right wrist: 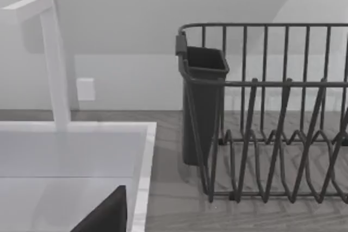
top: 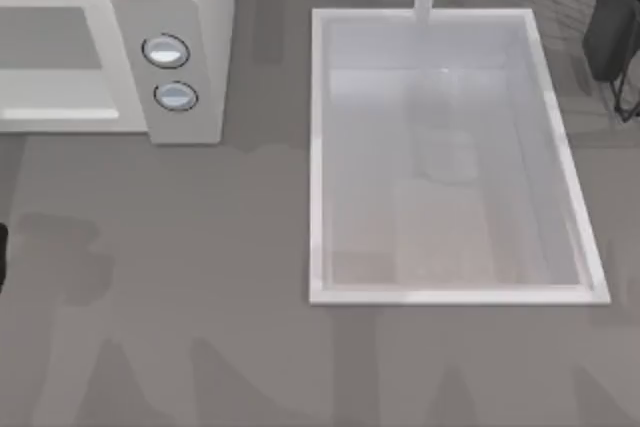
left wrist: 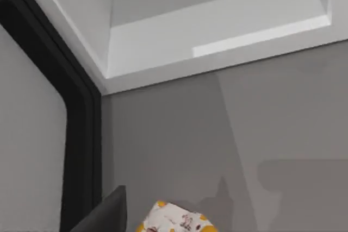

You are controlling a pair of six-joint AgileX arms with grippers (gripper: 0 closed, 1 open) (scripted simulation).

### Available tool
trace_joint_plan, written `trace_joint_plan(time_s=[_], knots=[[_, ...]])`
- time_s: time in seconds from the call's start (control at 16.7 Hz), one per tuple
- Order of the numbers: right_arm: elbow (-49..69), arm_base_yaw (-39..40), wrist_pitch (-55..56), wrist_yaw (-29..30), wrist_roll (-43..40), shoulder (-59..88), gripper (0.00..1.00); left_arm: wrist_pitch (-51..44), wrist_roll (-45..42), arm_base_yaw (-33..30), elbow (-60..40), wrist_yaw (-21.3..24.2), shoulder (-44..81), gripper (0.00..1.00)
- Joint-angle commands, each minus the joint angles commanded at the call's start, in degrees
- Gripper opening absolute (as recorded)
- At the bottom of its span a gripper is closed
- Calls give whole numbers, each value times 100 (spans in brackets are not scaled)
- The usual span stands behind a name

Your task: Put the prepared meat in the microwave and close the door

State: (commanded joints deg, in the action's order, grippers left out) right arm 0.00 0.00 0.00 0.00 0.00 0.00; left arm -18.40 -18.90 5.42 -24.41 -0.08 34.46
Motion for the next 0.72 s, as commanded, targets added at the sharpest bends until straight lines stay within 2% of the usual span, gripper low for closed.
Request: trace_joint_plan(time_s=[0.72], knots=[[0, 0, 0, 0, 0, 0, 100, -1759, -1801, 472, -2225, -1, 3254, 100]])
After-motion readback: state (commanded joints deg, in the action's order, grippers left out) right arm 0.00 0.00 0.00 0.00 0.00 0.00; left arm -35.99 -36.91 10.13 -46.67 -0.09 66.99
